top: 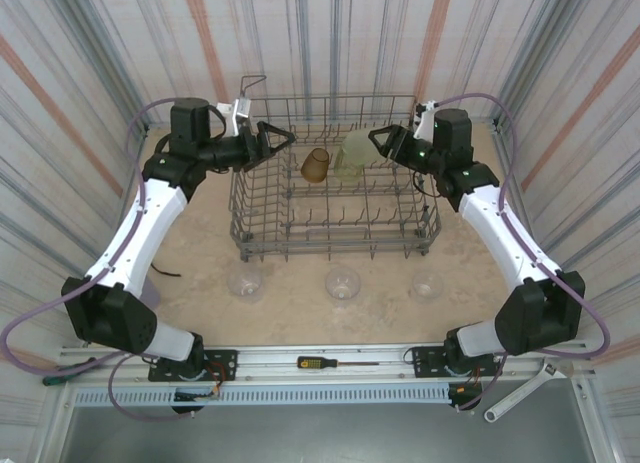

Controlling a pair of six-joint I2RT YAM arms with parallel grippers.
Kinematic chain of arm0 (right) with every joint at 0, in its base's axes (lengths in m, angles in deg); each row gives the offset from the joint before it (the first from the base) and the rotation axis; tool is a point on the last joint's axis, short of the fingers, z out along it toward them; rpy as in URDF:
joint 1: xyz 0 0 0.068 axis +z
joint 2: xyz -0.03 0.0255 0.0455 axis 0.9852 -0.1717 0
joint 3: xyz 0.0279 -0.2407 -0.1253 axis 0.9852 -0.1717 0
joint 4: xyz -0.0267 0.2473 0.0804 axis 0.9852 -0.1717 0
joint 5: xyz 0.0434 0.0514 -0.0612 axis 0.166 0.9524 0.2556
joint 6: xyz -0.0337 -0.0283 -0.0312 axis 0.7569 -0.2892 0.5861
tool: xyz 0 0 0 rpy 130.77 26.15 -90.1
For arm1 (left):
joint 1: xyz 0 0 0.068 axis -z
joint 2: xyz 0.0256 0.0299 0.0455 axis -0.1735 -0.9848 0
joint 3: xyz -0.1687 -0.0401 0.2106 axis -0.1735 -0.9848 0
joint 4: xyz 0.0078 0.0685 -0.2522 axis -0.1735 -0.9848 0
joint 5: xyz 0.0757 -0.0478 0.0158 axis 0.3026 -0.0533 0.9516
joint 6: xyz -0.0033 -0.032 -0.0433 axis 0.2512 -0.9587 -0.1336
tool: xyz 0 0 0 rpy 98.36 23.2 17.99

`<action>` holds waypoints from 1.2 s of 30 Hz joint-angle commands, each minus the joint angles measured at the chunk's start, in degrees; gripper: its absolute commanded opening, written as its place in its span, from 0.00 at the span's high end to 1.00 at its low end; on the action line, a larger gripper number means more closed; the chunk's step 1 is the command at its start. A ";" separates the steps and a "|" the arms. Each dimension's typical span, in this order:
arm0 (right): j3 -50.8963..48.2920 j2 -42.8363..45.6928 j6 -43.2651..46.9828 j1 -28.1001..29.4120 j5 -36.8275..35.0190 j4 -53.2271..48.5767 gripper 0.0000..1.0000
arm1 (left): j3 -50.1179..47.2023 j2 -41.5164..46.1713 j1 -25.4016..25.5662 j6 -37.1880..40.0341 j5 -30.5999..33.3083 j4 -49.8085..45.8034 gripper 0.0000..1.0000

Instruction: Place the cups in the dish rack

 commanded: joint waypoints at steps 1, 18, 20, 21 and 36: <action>1.37 2.59 2.68 -0.75 -6.08 -3.87 0.46 | -0.65 2.45 -0.13 2.20 0.30 -1.57 0.01; 8.19 -1.63 6.39 -0.70 -22.14 -15.41 0.48 | -0.64 3.13 -0.78 8.47 1.87 -6.74 0.01; 10.09 -3.22 7.49 -0.23 -23.42 -17.33 0.48 | -0.97 3.24 -0.86 8.93 2.00 -6.92 0.01; 10.84 -3.71 7.96 0.12 -24.45 -18.10 0.49 | -1.11 3.23 -0.96 9.10 2.13 -6.84 0.01; 20.84 -15.01 12.34 3.89 -32.78 -23.23 0.49 | -3.80 5.88 -4.39 9.32 1.08 -7.41 0.01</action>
